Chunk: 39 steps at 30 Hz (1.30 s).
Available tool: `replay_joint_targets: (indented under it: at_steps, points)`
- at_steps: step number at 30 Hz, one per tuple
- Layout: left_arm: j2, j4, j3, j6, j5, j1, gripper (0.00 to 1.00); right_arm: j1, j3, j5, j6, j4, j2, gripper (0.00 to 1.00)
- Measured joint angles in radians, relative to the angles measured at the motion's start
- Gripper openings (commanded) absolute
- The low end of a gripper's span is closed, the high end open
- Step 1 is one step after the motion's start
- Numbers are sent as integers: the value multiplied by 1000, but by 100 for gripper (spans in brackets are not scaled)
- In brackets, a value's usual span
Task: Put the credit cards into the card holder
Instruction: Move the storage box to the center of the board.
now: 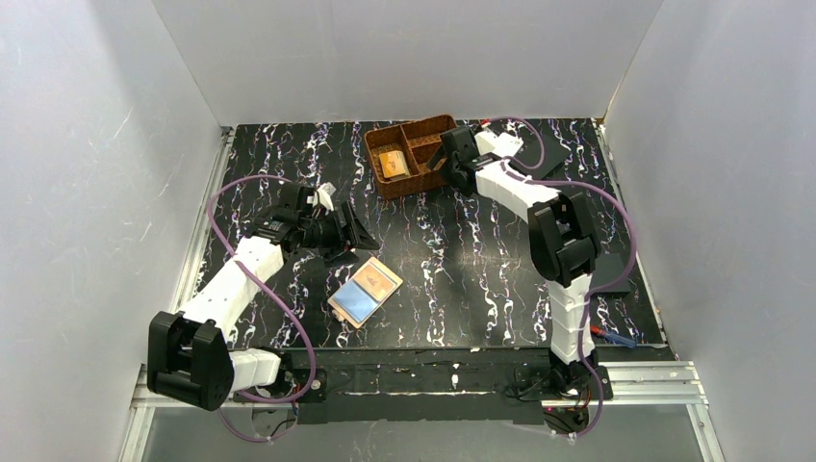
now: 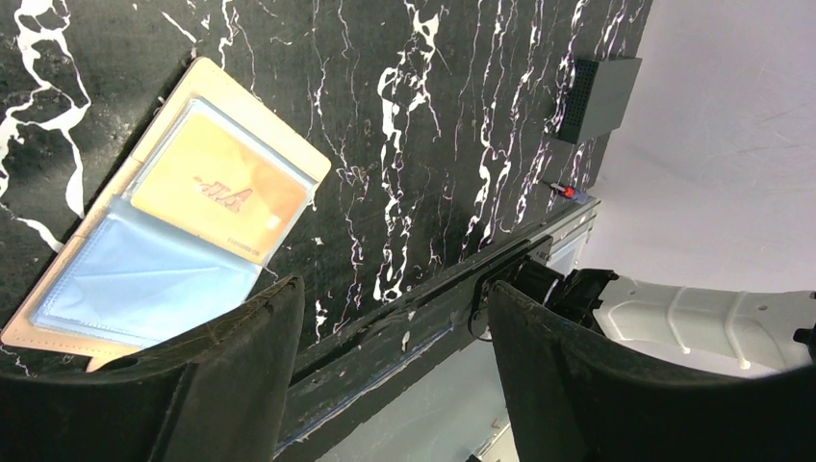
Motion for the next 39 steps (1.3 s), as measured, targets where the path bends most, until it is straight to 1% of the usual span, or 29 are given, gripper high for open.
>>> replay_joint_targets:
  at_steps: [4,14,18,22,25,28,36,39]
  points:
    - [0,-18,0,9,-3,0,69,0,43,35,15,-25,27,86]
    - [-10,-43,5,28,-14,0,69,0,134,87,55,-67,92,60]
    - [-10,-74,47,53,-25,0,73,0,142,108,60,-82,96,49]
    - [1,-101,127,92,-34,0,75,0,142,117,61,-84,97,41]
    - [40,-120,207,127,-34,0,76,1,142,117,55,-76,97,35]
    - [110,-138,302,164,-34,0,76,1,142,118,48,-73,97,31]
    - [348,-188,578,227,-21,0,73,-23,140,103,-27,-74,89,12]
    - [421,-193,650,231,-8,-1,73,-47,112,64,-78,-76,64,10]
